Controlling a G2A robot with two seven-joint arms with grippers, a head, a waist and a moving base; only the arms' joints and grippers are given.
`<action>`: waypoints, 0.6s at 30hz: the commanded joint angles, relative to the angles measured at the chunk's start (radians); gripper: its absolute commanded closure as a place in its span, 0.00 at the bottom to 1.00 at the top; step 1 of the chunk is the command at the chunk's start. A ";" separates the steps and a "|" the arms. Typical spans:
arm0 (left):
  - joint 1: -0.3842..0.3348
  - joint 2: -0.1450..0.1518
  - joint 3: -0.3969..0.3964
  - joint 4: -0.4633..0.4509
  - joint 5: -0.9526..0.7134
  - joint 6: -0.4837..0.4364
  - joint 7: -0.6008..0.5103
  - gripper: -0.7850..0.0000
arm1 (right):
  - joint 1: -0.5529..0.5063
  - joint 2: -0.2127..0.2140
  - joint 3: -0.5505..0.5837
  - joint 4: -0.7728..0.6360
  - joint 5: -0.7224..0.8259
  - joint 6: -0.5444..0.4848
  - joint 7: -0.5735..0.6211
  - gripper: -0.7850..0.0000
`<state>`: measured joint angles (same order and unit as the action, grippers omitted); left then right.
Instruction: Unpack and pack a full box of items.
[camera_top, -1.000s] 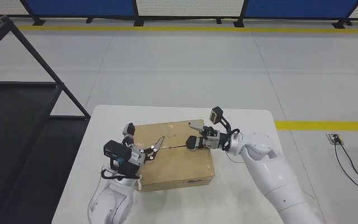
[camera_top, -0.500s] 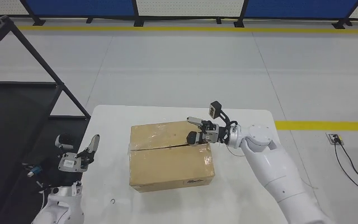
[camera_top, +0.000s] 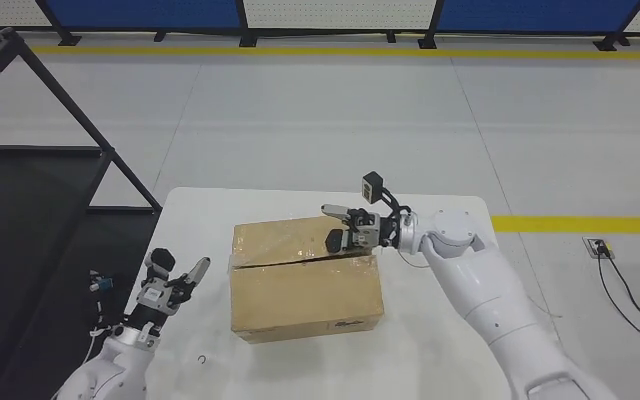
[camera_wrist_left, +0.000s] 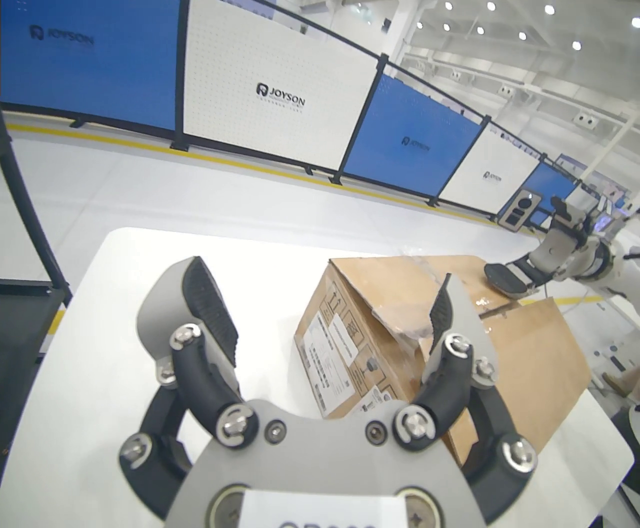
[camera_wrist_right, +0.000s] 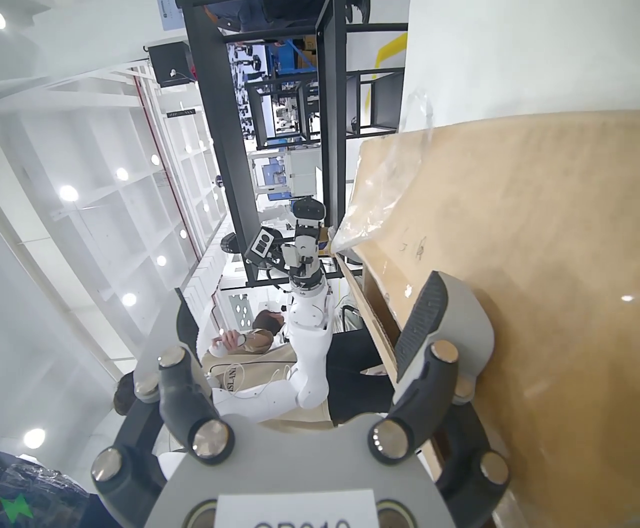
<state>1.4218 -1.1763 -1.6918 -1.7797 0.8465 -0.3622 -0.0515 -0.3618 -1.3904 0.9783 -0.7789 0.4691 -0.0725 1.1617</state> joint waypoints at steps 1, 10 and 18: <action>-0.005 0.000 0.010 0.005 0.017 0.002 0.001 0.00 | -0.003 -0.001 -0.003 -0.001 -0.002 -0.006 0.004 0.00; -0.030 -0.002 0.037 0.023 0.052 0.032 0.028 0.00 | -0.064 0.015 0.034 -0.085 0.052 0.010 0.100 0.00; -0.039 -0.003 0.053 0.024 0.055 0.037 0.032 0.00 | -0.155 0.040 0.104 -0.220 0.009 -0.102 -0.043 0.00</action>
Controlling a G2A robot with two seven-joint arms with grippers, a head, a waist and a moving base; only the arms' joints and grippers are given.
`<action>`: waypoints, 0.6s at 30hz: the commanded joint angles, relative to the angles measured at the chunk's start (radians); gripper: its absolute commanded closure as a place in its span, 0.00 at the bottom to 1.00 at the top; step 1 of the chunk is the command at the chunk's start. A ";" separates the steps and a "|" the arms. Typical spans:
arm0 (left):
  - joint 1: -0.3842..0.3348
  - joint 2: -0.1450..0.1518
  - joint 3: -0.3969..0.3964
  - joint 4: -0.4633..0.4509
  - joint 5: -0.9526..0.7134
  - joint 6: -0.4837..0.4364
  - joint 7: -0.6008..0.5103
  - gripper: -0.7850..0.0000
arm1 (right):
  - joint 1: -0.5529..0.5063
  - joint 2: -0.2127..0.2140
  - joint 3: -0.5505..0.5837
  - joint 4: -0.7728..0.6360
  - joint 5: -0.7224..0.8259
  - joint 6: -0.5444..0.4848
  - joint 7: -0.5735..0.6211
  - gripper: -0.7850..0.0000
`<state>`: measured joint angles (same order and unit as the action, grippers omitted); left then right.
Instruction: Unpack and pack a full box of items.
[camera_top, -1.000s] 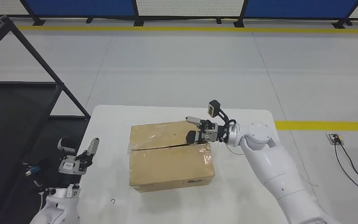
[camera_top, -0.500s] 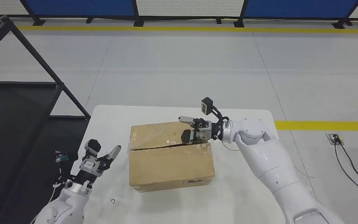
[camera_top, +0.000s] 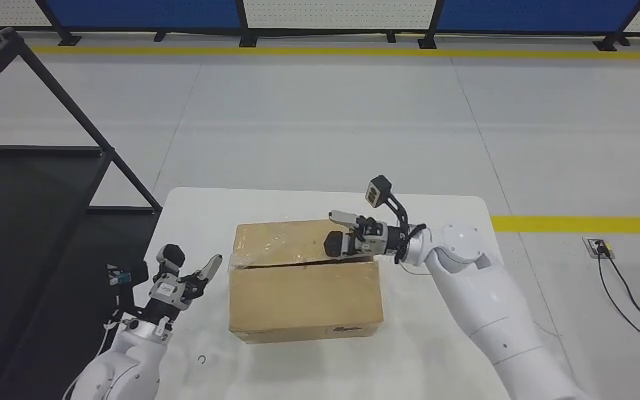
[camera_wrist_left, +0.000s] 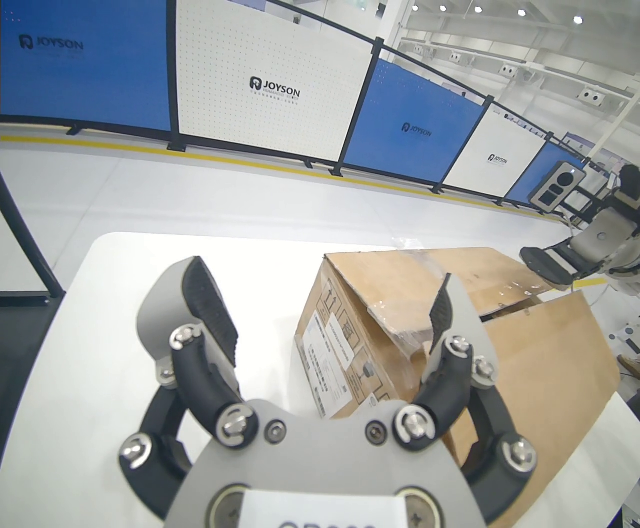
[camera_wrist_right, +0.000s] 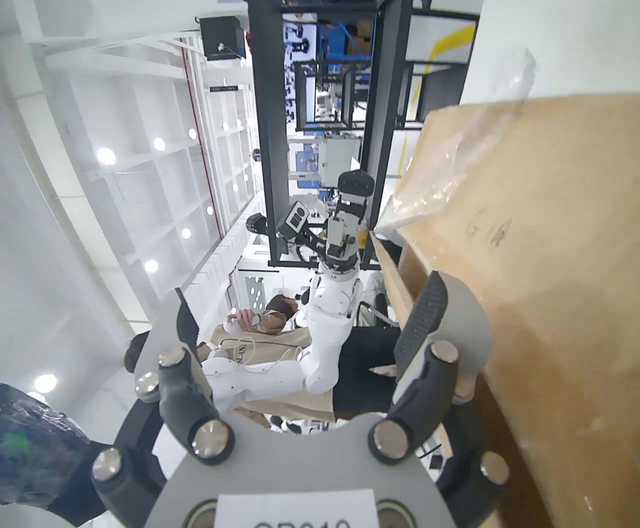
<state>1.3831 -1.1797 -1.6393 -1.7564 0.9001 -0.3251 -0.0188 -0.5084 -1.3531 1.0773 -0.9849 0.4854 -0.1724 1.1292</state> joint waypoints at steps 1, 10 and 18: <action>-0.001 0.000 0.002 0.001 0.001 0.001 0.000 0.00 | -0.022 0.006 0.014 -0.041 -0.013 -0.001 -0.017 0.00; -0.002 -0.001 0.007 0.004 0.000 0.013 0.012 0.00 | -0.043 0.018 0.000 -0.081 -0.020 0.152 0.067 0.00; -0.018 -0.001 0.013 -0.001 0.029 0.048 0.000 0.00 | -0.023 0.008 -0.030 -0.016 -0.030 0.152 0.014 0.00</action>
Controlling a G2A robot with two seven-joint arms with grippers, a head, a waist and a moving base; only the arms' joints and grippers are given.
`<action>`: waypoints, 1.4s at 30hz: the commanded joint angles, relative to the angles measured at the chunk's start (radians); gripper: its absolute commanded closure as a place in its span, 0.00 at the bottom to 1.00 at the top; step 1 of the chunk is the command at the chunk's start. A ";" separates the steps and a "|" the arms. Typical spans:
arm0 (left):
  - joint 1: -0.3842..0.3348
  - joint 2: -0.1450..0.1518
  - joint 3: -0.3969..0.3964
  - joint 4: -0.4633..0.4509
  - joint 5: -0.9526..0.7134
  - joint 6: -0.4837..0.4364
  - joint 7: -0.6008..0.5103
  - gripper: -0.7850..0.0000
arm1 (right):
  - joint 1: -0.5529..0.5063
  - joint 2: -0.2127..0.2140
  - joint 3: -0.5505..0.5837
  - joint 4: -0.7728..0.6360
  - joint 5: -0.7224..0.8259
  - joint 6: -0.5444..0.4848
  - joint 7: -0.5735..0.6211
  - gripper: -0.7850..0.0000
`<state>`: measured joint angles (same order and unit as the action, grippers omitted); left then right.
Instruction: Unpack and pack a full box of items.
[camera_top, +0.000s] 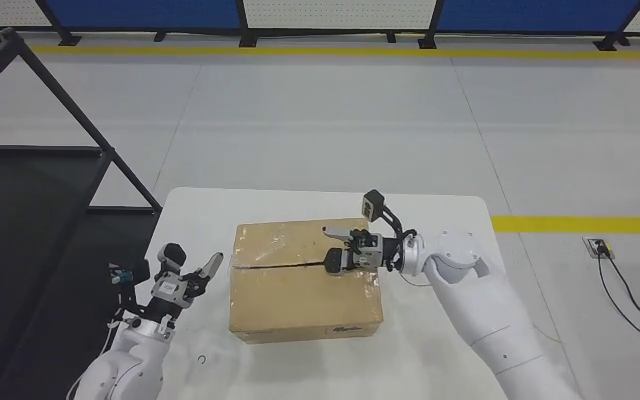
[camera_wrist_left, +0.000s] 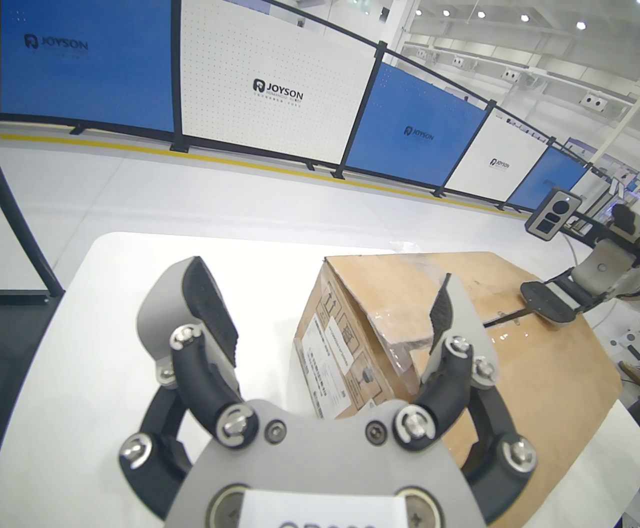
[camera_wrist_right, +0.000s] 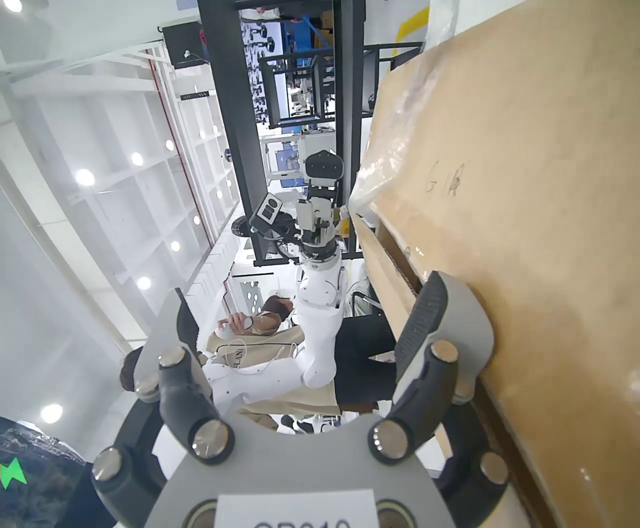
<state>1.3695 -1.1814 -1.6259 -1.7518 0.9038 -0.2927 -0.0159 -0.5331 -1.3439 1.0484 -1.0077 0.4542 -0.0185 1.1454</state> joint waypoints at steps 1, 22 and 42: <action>-0.007 0.001 0.001 -0.009 0.041 0.028 -0.003 0.00 | 0.003 -0.001 -0.003 0.011 0.002 -0.003 -0.004 0.00; -0.165 0.013 0.061 0.024 0.176 0.013 -0.284 0.00 | -0.014 0.008 0.016 -0.005 0.026 -0.063 0.051 0.00; -0.401 0.010 0.226 0.160 0.268 -0.023 -0.518 0.00 | 0.010 0.008 0.007 0.054 0.048 -0.010 0.064 0.00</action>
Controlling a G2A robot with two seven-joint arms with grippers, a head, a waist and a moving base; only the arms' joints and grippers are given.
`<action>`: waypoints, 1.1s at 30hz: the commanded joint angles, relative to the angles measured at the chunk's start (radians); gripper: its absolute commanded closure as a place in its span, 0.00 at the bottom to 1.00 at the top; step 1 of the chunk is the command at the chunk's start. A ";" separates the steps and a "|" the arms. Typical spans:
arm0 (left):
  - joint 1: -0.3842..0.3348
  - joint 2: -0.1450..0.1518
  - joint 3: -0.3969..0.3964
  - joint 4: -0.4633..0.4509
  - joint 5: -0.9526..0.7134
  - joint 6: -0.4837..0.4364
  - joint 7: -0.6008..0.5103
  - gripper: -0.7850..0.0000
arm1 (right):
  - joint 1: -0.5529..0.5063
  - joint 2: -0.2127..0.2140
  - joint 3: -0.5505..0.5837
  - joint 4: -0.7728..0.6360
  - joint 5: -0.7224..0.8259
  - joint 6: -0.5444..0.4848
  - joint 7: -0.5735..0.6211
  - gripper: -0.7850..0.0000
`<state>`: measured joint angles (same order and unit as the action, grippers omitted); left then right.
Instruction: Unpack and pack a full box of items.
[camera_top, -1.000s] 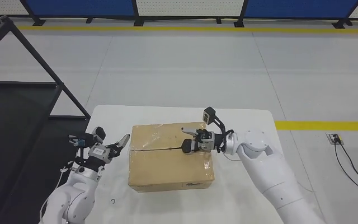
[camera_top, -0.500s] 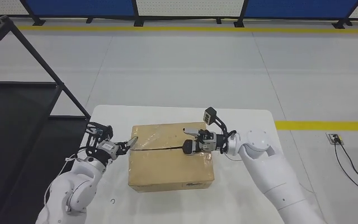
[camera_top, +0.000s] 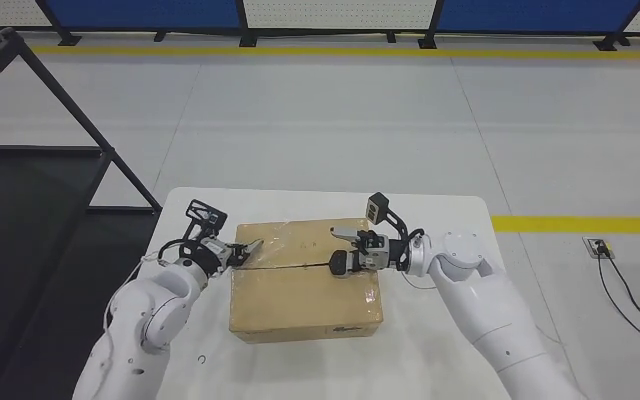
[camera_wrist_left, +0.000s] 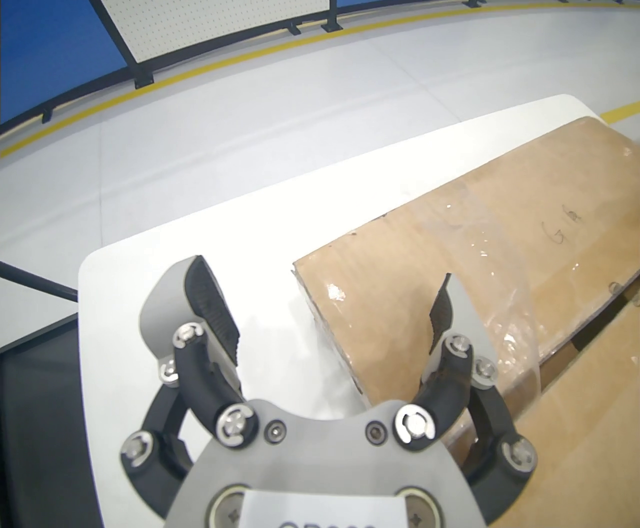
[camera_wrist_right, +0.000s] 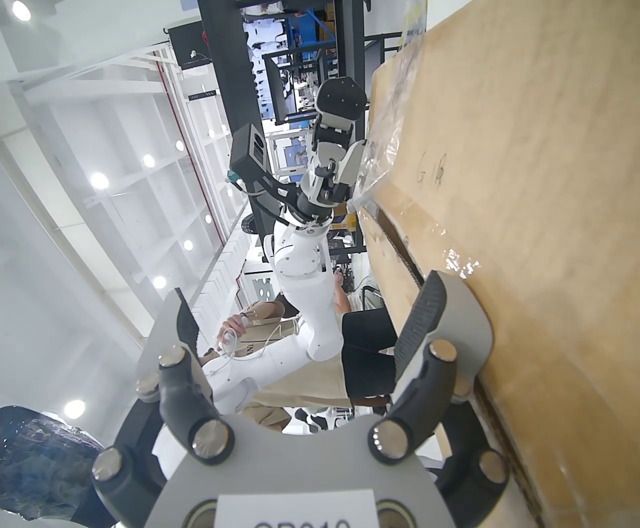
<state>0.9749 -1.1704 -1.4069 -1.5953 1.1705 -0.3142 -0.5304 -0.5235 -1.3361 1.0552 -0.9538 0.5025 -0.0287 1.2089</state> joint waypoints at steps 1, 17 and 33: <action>-0.016 -0.001 0.016 0.008 0.005 -0.005 -0.011 0.00 | 0.000 0.000 0.000 0.000 0.000 0.000 0.000 0.00; -0.042 -0.008 0.113 -0.054 0.025 -0.045 -0.023 0.00 | 0.009 0.001 0.000 0.028 0.015 -0.010 0.006 0.00; -0.046 -0.009 0.150 -0.088 0.043 -0.048 -0.040 0.00 | 0.014 0.005 0.009 0.051 0.019 0.012 -0.018 0.00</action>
<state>0.9270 -1.1792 -1.2575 -1.6798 1.2151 -0.3631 -0.5709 -0.5083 -1.3318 1.0625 -0.9031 0.5204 -0.0173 1.1937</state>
